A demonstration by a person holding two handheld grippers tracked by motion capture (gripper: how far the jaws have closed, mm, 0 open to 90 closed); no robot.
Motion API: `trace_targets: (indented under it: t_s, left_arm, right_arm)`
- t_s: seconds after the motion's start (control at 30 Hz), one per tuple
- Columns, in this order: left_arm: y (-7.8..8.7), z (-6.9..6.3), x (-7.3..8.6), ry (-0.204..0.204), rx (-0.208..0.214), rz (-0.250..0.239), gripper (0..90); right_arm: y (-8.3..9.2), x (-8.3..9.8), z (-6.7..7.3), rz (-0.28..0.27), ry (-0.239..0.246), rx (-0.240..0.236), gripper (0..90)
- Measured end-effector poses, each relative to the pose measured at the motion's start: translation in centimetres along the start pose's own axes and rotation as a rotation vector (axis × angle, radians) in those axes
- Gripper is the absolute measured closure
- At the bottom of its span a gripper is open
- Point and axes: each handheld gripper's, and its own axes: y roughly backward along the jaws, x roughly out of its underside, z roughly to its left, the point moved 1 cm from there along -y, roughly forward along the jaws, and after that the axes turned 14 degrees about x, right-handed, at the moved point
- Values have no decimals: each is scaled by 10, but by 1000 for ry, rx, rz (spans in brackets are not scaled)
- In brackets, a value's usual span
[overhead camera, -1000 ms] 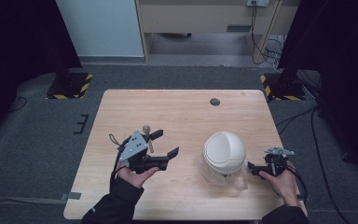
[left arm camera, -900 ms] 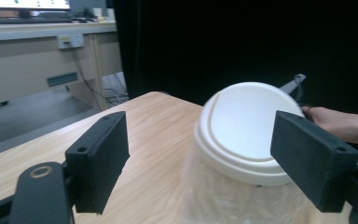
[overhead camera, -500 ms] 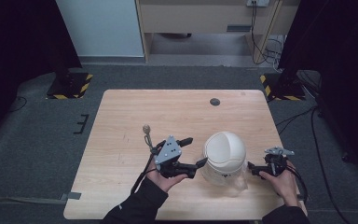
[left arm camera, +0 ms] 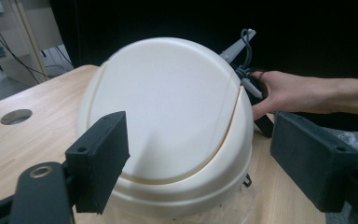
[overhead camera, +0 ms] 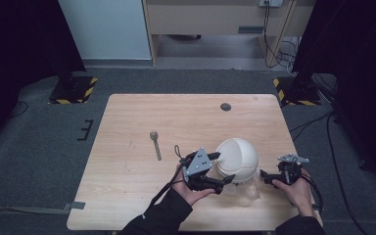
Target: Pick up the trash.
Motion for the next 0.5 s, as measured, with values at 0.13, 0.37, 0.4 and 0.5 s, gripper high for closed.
trace_targets:
  t_s: [0.13,0.37,0.4,0.5]
  left_arm:
    - [-9,-2,1,2,10,22,188]
    - [-20,-3,4,10,17,58,184]
    - [-23,-3,5,14,19,62,184]
    - [-28,-2,6,21,25,71,184]
  right_arm:
    - [0,0,0,1,-1,-1,8]
    - [0,0,0,3,-2,-1,8]
    - [0,0,0,2,-1,0,9]
    - [0,0,0,2,-2,0,8]
